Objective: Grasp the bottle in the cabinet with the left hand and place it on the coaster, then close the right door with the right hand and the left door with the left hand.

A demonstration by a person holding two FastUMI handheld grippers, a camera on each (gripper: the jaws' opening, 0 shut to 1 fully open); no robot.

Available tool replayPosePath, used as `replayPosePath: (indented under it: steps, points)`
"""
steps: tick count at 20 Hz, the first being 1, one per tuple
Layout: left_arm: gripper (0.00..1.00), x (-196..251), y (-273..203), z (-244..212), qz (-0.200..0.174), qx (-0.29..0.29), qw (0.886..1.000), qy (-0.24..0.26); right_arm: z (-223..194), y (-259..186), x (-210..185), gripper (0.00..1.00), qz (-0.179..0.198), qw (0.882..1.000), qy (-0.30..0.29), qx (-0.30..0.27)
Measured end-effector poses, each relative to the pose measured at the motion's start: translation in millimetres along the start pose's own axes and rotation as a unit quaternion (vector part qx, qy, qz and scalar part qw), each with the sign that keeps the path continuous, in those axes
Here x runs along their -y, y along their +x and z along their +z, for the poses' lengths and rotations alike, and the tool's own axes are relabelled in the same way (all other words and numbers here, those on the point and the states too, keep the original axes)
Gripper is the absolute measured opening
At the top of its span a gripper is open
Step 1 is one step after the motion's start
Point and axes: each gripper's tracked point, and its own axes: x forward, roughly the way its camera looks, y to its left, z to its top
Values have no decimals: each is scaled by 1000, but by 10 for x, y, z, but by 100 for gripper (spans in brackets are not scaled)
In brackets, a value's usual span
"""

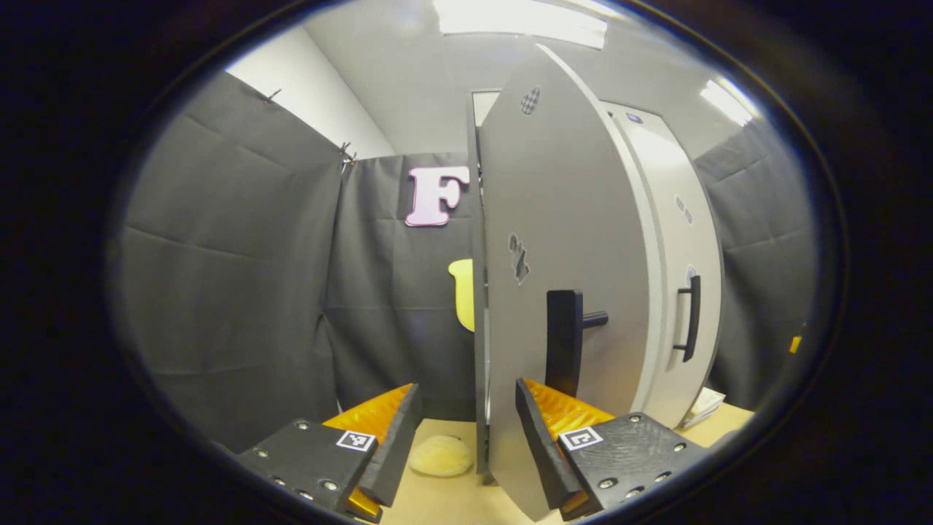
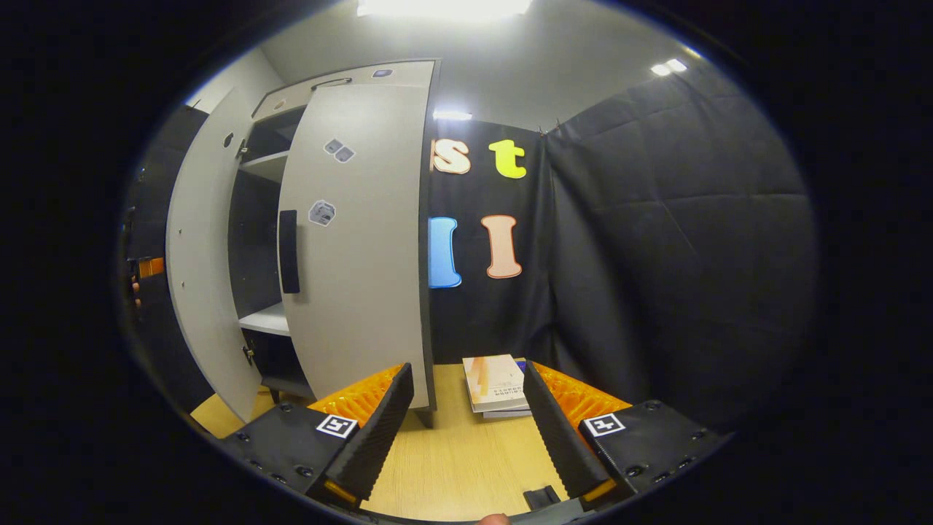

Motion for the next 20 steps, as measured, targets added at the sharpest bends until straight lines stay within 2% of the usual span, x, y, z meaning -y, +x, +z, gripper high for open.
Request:
replayPosePath:
  steps: [5,7,8,13,14,16,20]
  points:
    - [77,306,51,-36,-17,1,1000,-8,73,-52,70,97,3,1000,-1,14]
    - [77,496,102,-40,-29,2,1000,-9,94,-68,92,93,5,1000,-1,16]
    - [77,595,129,-39,-36,3,999,-11,101,-74,114,97,4,1000,-2,17]
    - [77,1126,385,-68,-67,5,998,-20,95,-128,307,97,-15,1000,-6,18]
    - [77,1194,458,-77,-64,5,998,-16,88,-144,350,93,-20,1000,-6,17]
    - [77,1232,555,-85,-58,5,998,-5,60,-182,429,97,-29,999,-8,15]
    - [77,1258,594,-106,-62,7,998,-5,7,-213,529,93,-37,999,-4,10]
